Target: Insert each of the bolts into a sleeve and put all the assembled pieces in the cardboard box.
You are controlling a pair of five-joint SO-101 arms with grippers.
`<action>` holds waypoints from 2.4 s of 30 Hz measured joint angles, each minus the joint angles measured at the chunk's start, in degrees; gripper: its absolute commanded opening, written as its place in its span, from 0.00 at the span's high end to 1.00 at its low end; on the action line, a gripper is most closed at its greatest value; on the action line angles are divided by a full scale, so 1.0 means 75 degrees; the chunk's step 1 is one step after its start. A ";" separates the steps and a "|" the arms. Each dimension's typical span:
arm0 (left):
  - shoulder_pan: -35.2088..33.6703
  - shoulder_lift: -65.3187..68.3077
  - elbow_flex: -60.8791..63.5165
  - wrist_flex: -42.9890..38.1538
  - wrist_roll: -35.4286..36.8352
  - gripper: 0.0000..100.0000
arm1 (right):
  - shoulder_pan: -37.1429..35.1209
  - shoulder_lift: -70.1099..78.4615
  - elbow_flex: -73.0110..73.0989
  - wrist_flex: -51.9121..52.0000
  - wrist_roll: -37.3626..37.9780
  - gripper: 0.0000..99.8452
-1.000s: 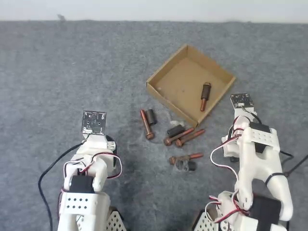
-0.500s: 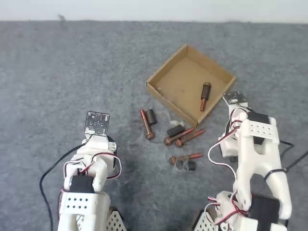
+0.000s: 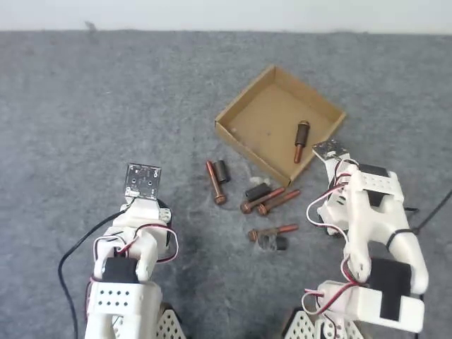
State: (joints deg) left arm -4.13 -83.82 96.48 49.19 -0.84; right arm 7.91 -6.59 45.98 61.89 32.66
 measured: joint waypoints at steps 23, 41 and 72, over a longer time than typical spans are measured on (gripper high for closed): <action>0.0000 0.0000 0.0000 0.0000 -0.0047 0.99 | 0.0000 0.0023 -0.0129 -0.0340 -0.0445 0.99; 0.0023 0.0000 -0.0774 0.0785 -0.0023 0.99 | 0.0234 0.0023 -0.0129 -0.0410 -0.1196 0.99; 0.3106 0.8803 -0.6658 0.0504 -0.1430 0.99 | 0.0234 0.0023 -0.0129 -0.0434 -0.1196 0.99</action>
State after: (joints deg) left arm 19.16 -17.80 46.55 52.97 -11.56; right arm 9.67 -6.42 45.01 58.64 23.69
